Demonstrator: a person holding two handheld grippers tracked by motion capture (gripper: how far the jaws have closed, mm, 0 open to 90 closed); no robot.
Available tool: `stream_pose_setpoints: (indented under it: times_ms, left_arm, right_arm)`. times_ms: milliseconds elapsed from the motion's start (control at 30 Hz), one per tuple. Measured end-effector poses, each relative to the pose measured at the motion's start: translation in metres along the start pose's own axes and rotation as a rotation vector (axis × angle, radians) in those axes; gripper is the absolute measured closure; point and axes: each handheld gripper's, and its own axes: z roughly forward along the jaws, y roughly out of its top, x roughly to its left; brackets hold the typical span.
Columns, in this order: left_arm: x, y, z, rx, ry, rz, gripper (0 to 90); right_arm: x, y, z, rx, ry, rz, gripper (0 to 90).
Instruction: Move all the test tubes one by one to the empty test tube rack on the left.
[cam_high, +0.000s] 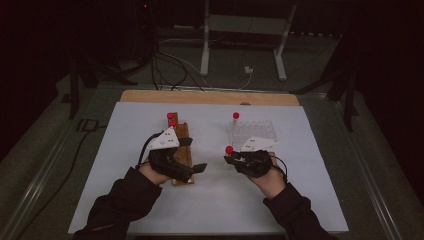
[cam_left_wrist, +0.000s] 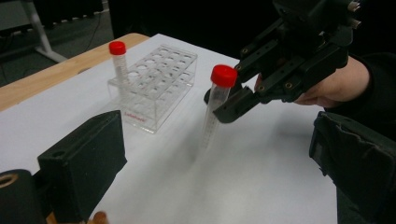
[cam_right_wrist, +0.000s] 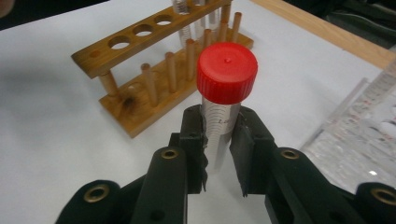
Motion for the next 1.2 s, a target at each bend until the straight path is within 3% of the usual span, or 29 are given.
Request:
stream_pose_setpoints:
  times_ms: [200, 300, 367, 833, 1200]
  left_arm:
    - [-0.003, 0.003, 0.009, 0.001, -0.017, 0.013, 7.9]
    - [-0.005, 0.004, 0.014, 0.0, -0.023, 0.023, 16.2]
    - [-0.007, 0.005, 0.018, 0.003, -0.027, 0.037, 17.3]
    - [-0.014, 0.009, 0.045, 0.044, 0.019, 0.075, 41.2]
    - [-0.016, 0.01, 0.059, 0.062, 0.018, 0.089, 60.1]
  right_arm:
    - [0.004, 0.0, 0.002, 0.009, 0.013, -0.008, 75.3]
    - [0.007, 0.0, 0.003, 0.012, 0.02, -0.011, 75.3]
    - [0.008, 0.0, 0.003, 0.014, 0.024, -0.014, 75.3]
    - [0.013, 0.0, 0.003, 0.014, 0.045, -0.027, 75.3]
    - [0.015, 0.001, 0.003, 0.013, 0.052, -0.031, 75.4]
